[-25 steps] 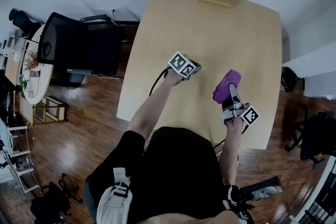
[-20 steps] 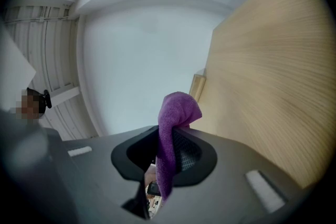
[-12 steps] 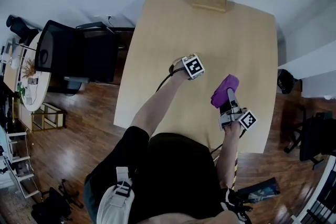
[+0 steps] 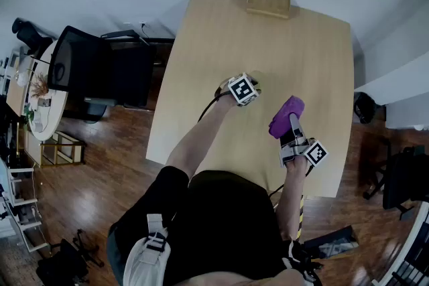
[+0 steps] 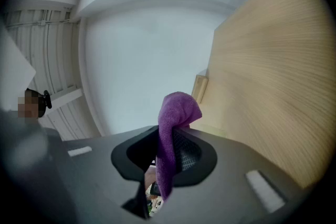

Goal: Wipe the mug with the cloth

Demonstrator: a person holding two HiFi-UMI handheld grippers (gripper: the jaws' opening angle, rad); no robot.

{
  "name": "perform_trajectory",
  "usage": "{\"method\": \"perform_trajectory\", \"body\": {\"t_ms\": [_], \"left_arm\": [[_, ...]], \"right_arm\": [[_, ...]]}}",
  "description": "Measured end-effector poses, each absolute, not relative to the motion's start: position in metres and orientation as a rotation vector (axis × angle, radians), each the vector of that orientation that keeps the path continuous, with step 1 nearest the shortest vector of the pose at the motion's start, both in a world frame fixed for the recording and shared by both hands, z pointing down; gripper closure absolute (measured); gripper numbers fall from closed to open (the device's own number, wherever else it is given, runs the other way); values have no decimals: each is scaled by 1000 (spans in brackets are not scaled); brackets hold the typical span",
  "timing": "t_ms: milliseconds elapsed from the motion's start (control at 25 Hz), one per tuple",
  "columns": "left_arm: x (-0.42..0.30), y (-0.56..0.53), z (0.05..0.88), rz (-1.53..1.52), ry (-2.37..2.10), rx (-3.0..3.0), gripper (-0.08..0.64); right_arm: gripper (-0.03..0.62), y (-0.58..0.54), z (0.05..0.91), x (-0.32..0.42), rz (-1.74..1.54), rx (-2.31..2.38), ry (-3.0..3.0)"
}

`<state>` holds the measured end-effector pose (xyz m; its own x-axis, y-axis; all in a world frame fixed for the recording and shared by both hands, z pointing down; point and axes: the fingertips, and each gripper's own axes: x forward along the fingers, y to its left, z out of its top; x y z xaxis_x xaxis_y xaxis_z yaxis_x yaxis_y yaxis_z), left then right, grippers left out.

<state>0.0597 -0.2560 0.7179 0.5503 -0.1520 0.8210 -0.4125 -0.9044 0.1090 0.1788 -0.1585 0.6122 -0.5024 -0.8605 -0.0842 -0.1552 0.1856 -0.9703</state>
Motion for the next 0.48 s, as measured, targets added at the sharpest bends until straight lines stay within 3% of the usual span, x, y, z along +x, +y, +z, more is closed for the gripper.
{"method": "perform_trajectory", "body": {"t_ms": [240, 480], "left_arm": [[40, -230, 658, 839, -691, 2503, 411], [-21, -177, 559, -421, -642, 2173, 411]], "right_arm": [[532, -158, 596, 171, -1329, -909, 1868], [532, -146, 575, 153, -1351, -797, 1906]]}}
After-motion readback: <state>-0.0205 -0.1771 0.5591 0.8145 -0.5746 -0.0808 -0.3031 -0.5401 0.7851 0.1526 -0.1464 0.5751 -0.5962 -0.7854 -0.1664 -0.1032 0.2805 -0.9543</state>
